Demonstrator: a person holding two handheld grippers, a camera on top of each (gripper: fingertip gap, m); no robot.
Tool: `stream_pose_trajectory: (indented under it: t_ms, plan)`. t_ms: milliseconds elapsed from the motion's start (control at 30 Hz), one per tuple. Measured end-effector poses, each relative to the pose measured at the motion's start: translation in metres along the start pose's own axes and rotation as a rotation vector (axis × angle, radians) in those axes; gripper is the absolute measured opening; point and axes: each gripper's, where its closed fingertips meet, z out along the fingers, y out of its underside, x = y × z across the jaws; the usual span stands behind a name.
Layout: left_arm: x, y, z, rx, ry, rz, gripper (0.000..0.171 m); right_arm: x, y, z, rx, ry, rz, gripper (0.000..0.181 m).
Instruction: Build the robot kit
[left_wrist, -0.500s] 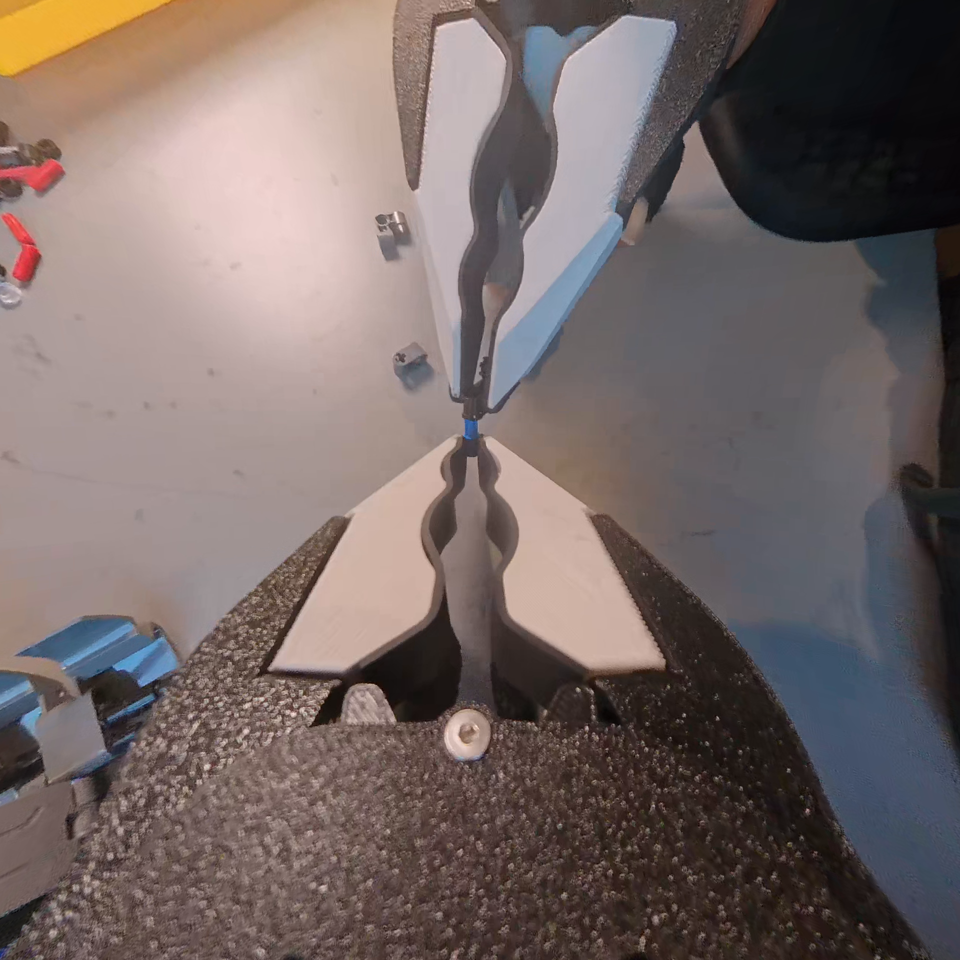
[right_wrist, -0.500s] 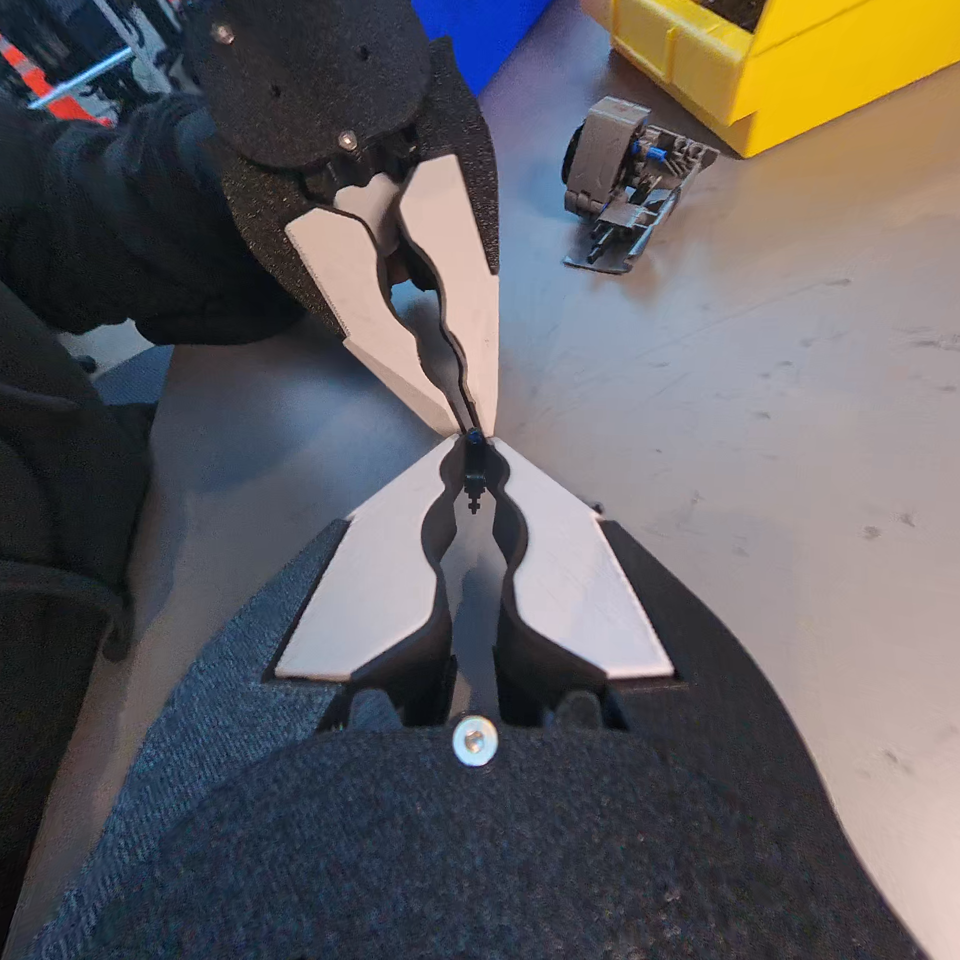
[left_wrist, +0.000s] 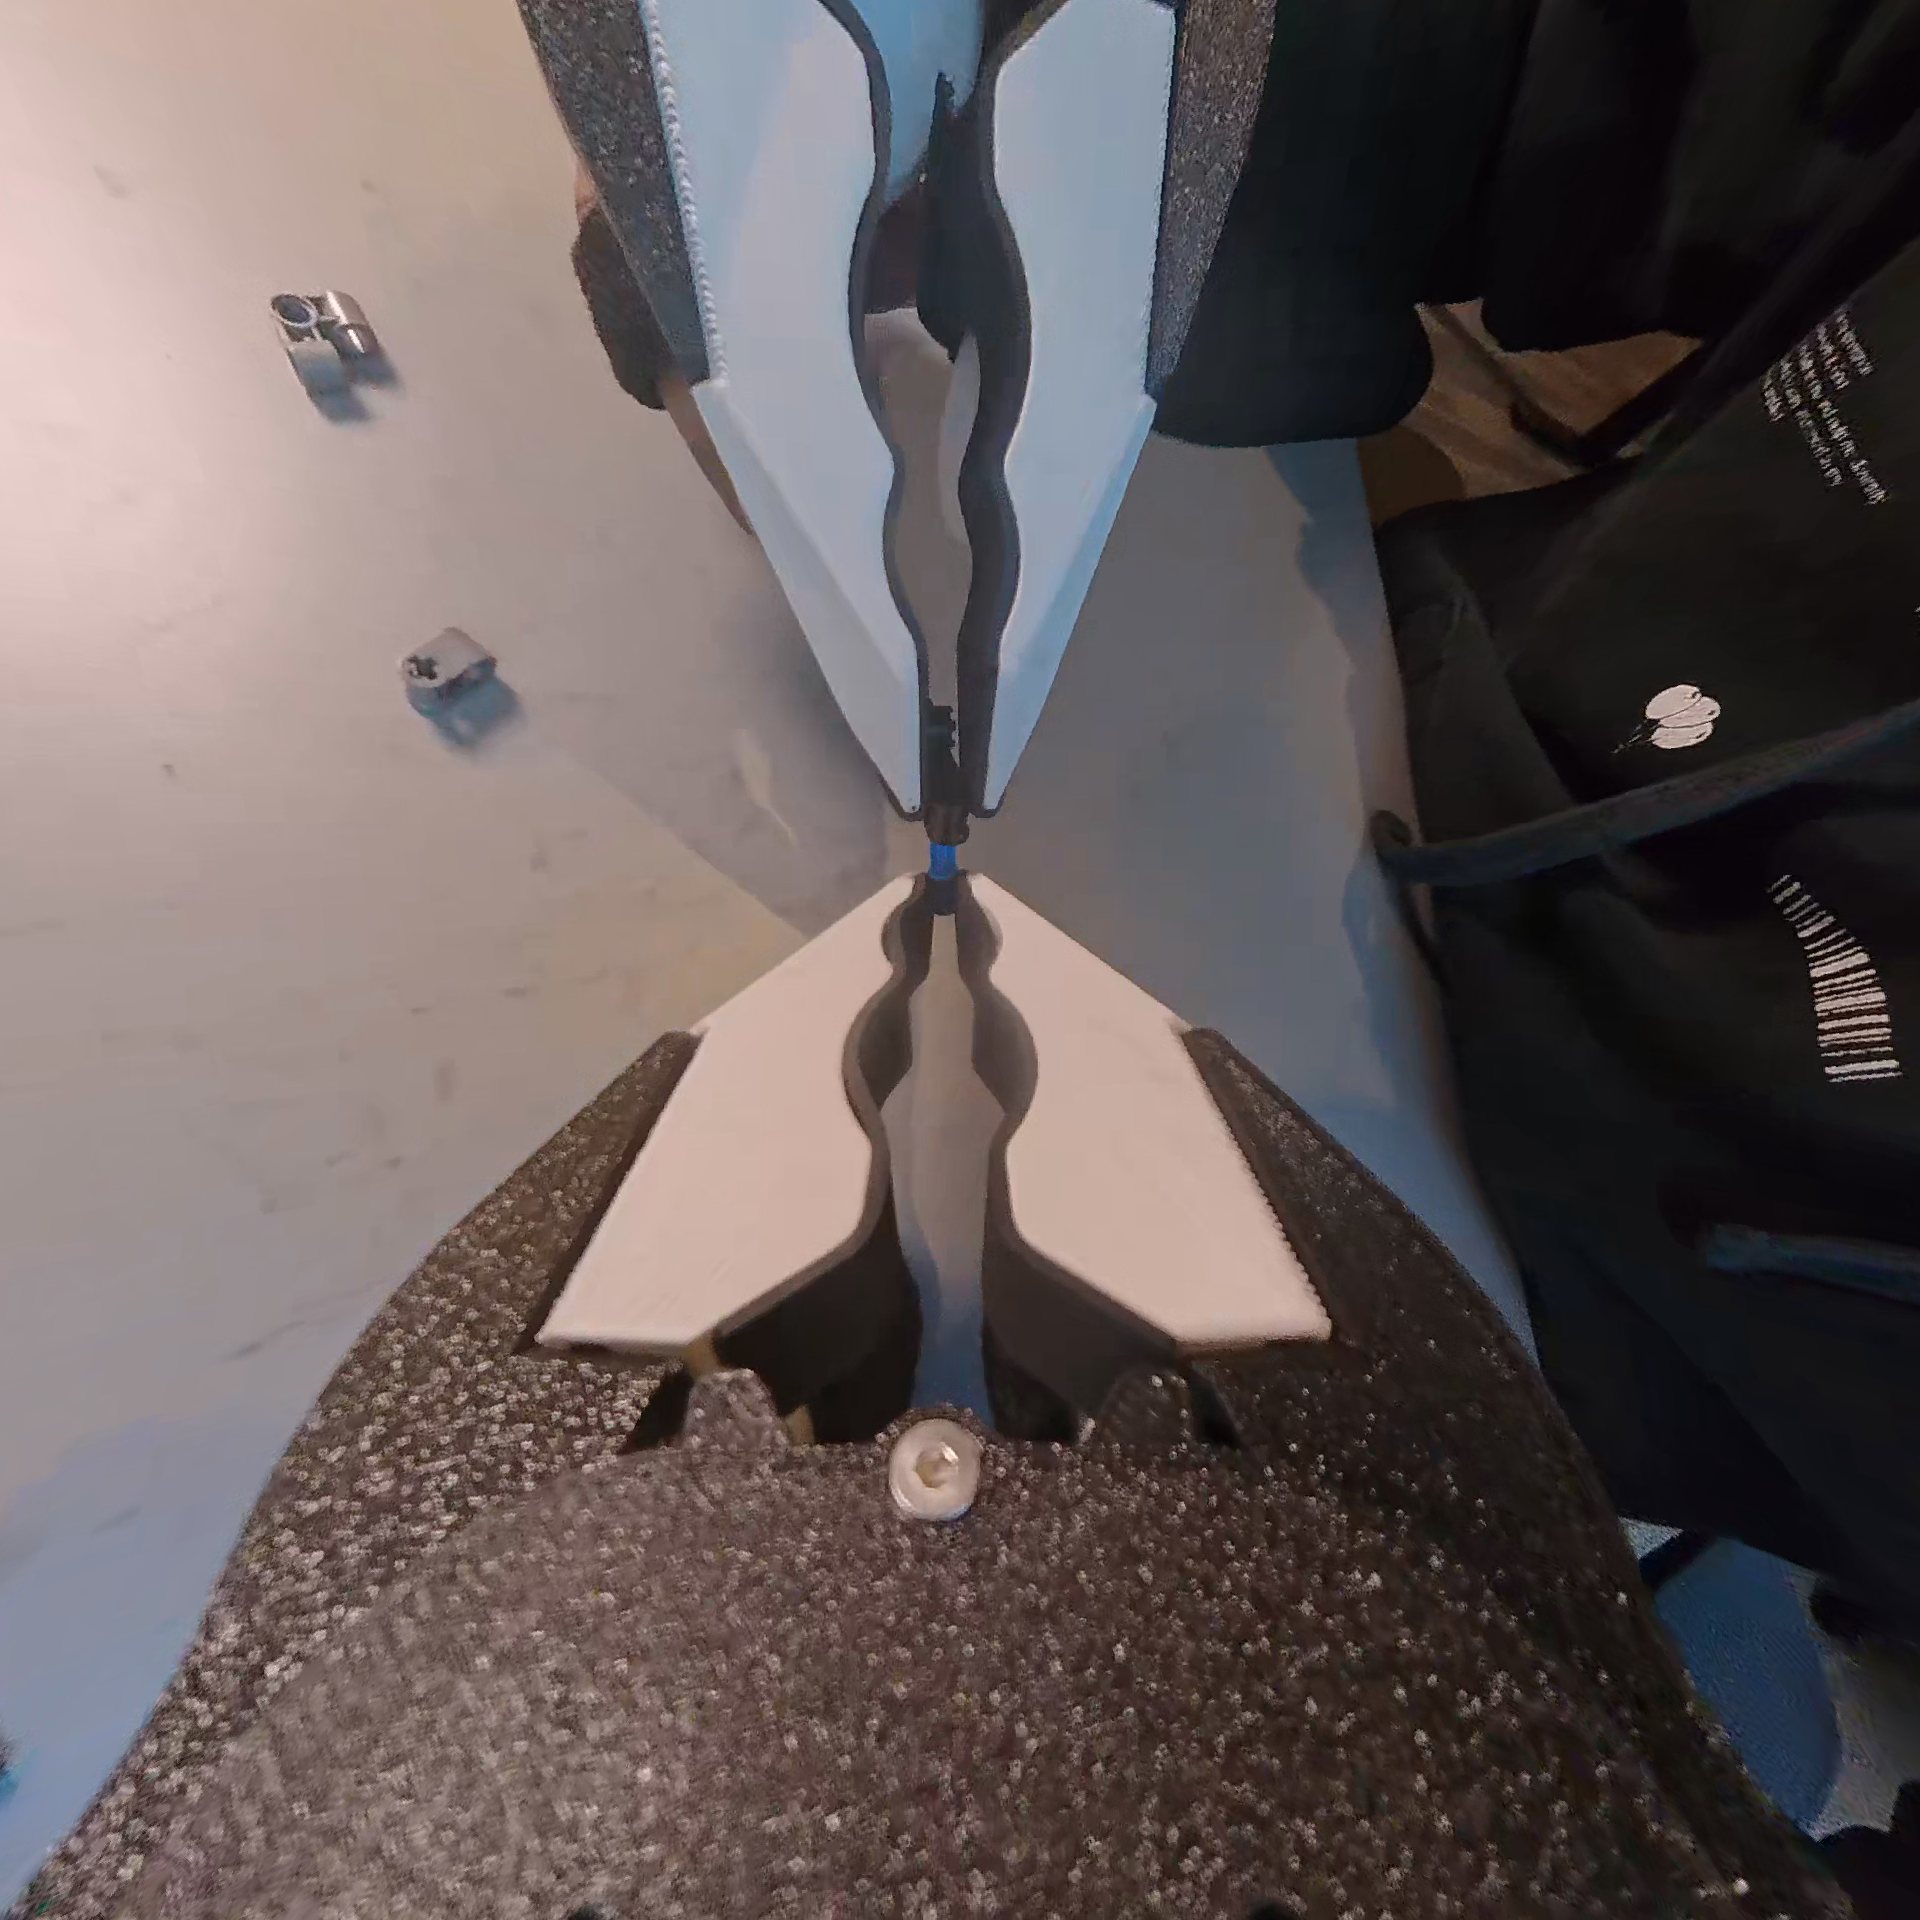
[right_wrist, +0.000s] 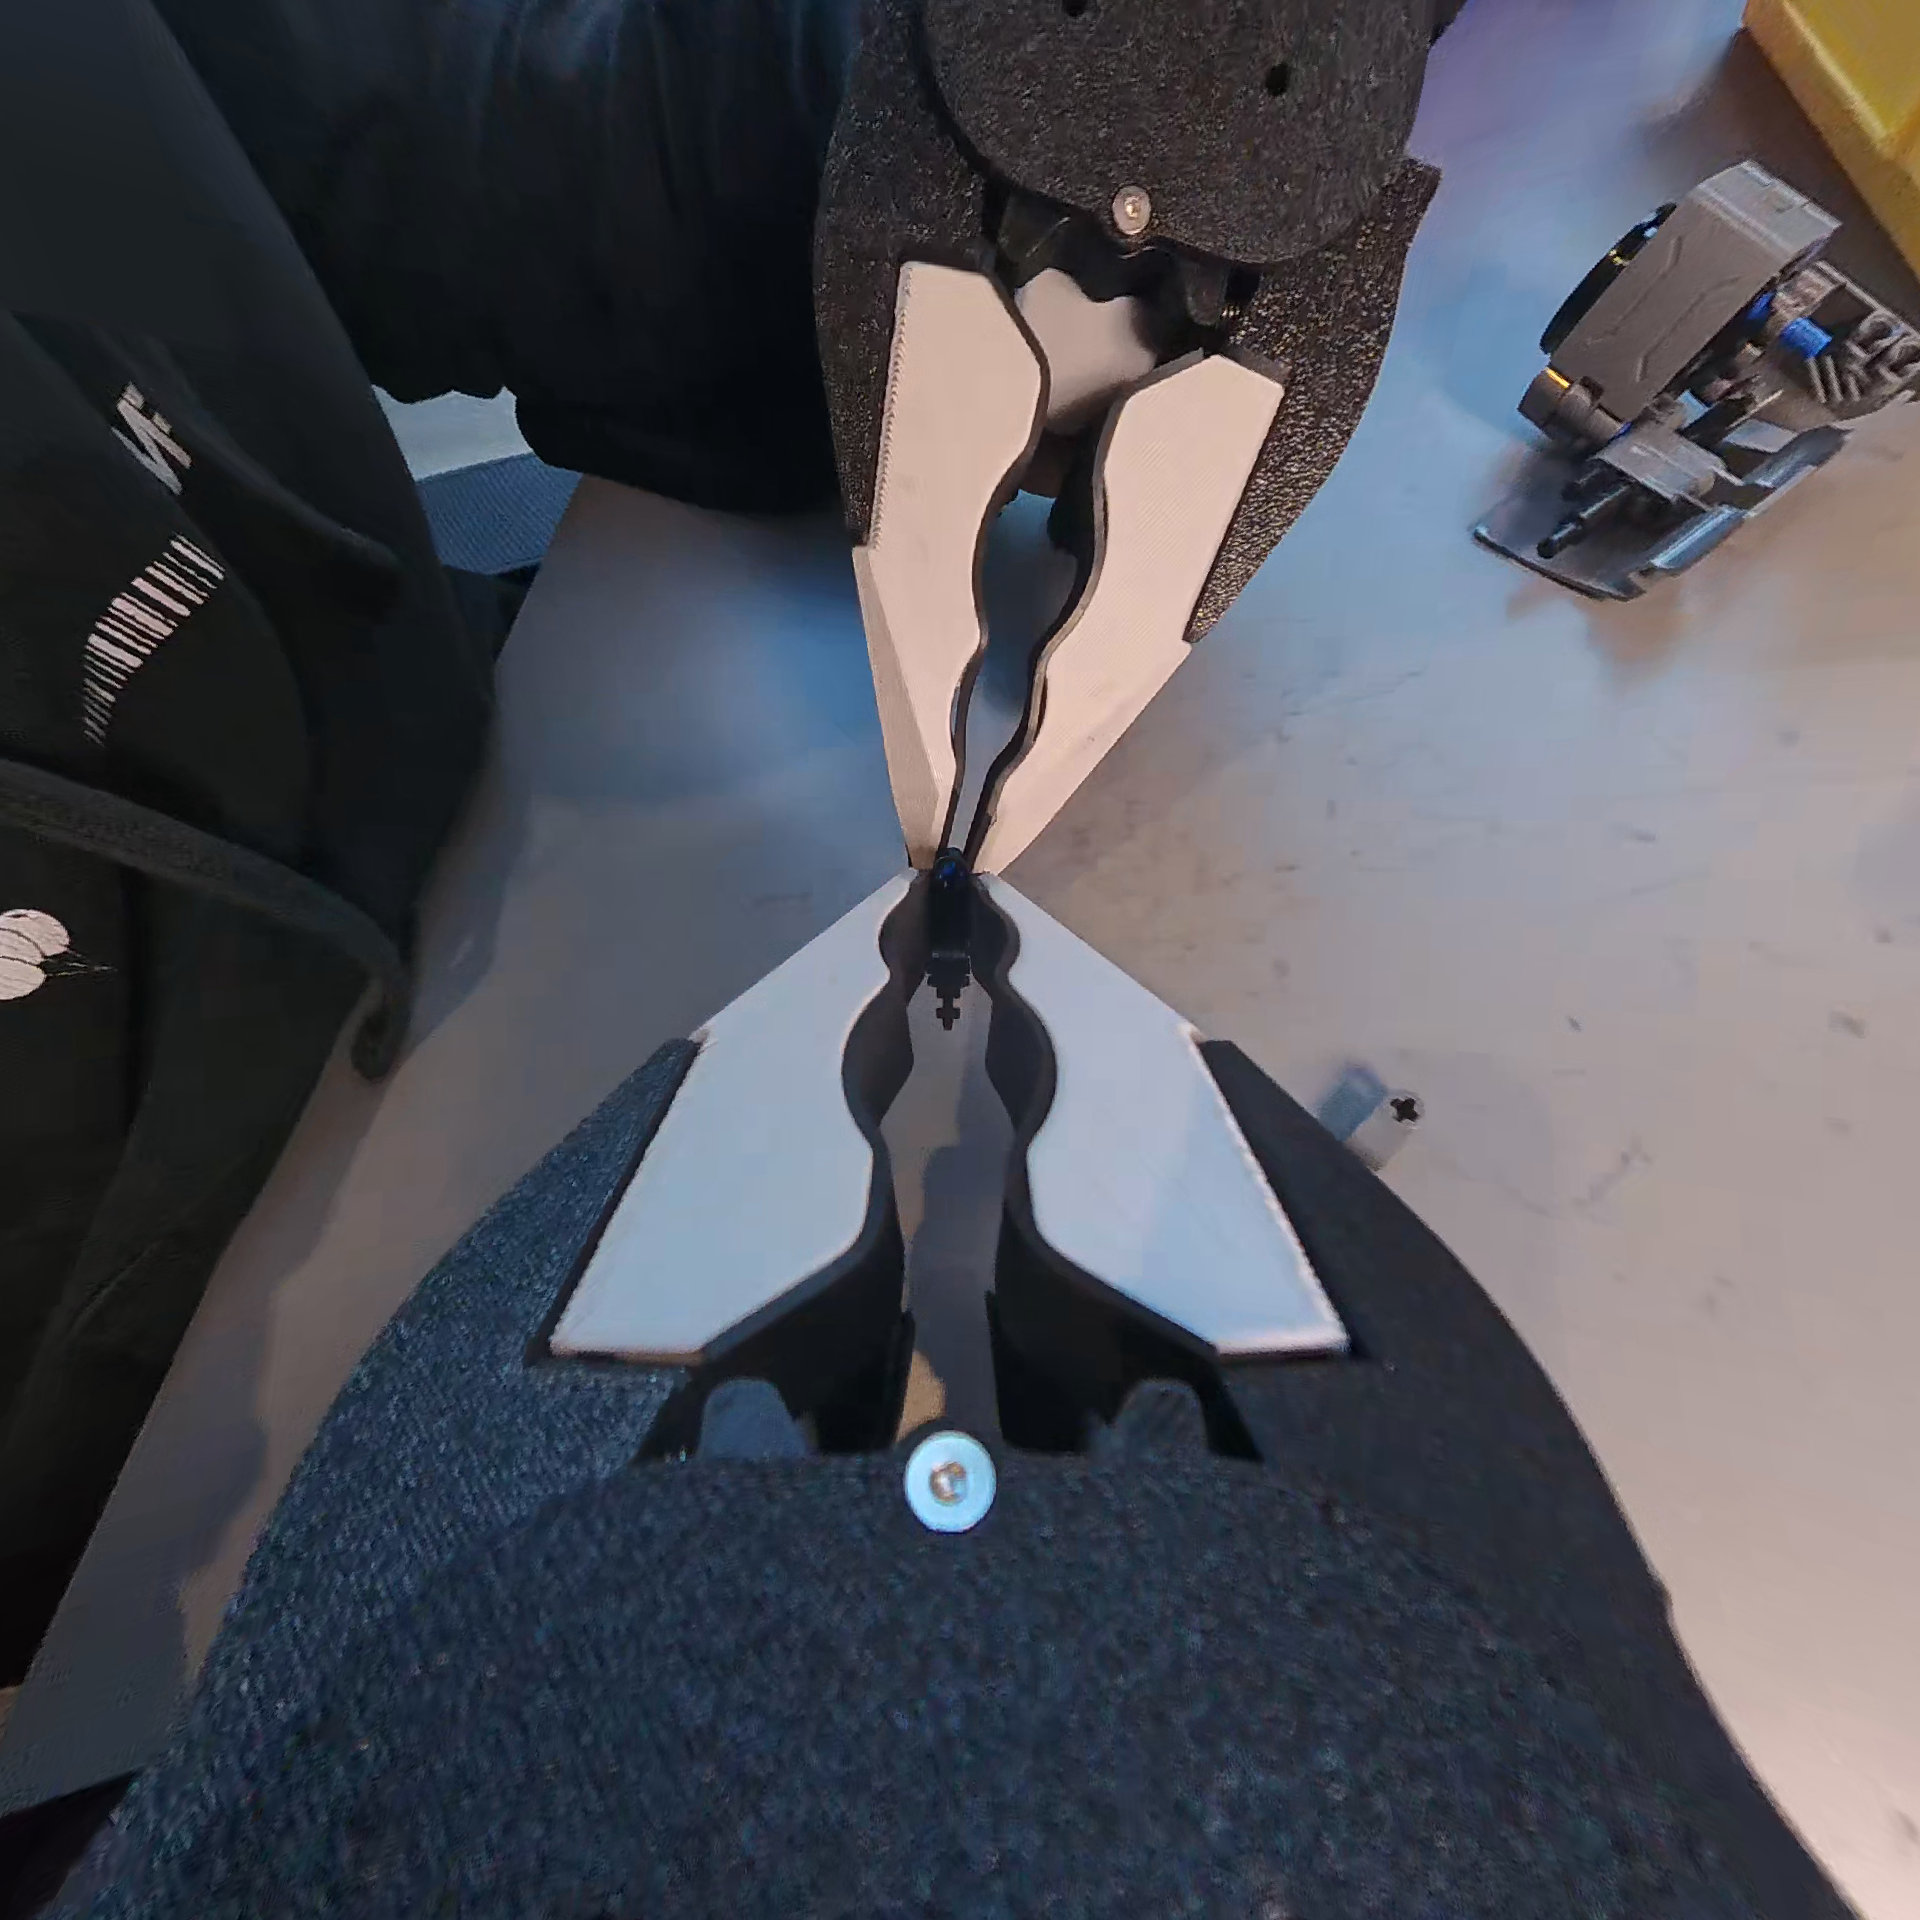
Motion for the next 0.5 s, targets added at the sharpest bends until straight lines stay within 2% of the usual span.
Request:
stream_pose_trajectory:
  t_ms: [200, 500]
  plan:
    - [0.006, -0.012, -0.006, 0.092, 0.077, -0.052, 0.001, -0.003, -0.010, -0.009, 0.103, -0.038, 0.075, 0.006]
    - [0.001, -0.011, 0.002, 0.074, 0.029, -0.050, 0.001, 0.000, -0.003, -0.008, 0.028, -0.019, 0.078, 0.006]
